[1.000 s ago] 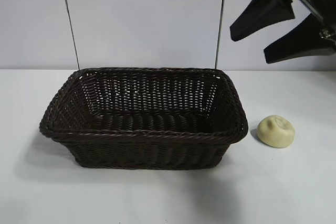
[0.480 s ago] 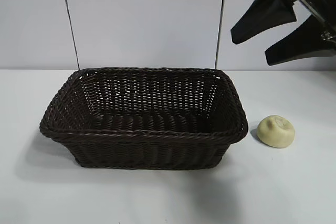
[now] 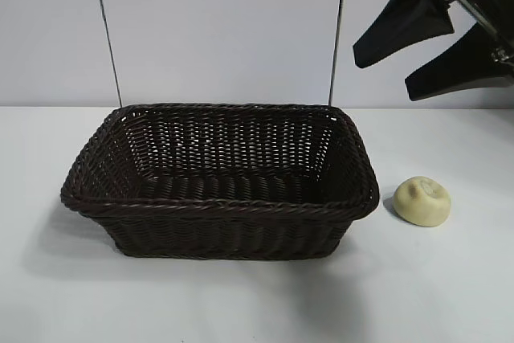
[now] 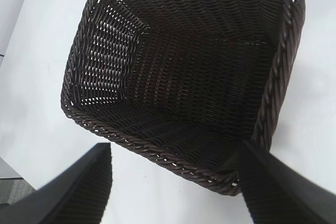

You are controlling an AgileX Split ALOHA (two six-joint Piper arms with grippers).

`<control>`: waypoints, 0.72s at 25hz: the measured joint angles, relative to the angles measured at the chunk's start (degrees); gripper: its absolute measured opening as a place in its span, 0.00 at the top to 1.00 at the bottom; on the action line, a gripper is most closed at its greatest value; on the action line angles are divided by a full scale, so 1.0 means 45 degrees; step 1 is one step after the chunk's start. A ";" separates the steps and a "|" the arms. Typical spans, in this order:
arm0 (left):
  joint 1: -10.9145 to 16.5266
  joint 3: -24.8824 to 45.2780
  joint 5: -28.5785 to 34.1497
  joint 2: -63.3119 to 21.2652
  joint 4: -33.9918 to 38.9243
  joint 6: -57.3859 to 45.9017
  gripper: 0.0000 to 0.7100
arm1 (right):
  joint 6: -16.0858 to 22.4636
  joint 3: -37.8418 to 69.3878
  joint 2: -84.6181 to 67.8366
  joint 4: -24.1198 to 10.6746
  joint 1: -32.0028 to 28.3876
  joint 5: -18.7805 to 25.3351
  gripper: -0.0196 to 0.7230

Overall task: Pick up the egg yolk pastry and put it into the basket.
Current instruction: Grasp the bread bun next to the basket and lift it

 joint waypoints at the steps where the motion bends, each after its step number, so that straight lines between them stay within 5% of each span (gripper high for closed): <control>1: 0.0000 0.0296 -0.0123 -0.0440 0.0000 -0.0060 0.24 | 0.0000 0.0000 0.0000 0.0000 0.0000 0.0000 0.31; 18: 0.0000 0.0834 -0.0659 -0.2343 -0.0042 -0.0125 0.24 | 0.0095 0.0000 0.0000 -0.0004 0.0000 0.0012 0.31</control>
